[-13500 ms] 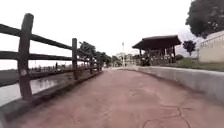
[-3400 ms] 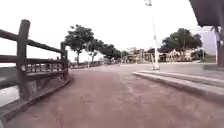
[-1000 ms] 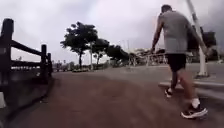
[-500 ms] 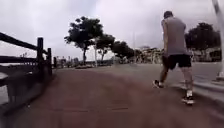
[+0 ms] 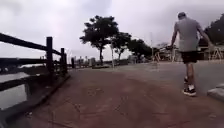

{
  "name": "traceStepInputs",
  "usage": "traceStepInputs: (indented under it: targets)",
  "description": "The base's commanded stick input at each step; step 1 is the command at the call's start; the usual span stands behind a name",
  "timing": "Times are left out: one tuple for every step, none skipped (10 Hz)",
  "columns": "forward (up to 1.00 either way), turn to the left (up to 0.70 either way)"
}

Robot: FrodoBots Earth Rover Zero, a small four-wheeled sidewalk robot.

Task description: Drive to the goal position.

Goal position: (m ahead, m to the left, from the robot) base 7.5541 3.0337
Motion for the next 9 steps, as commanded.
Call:
traceStepInputs:
  targets:
    - [1.0, 0.19]
    - [1.0, 0.03]
    - [1.0, 0.0]
    - [1.0, 0.0]
    - [1.0, 0.0]
    - [1.0, 0.0]
    - [1.0, 0.0]
    - [1.0, 0.0]
    - [1.0, 0.0]
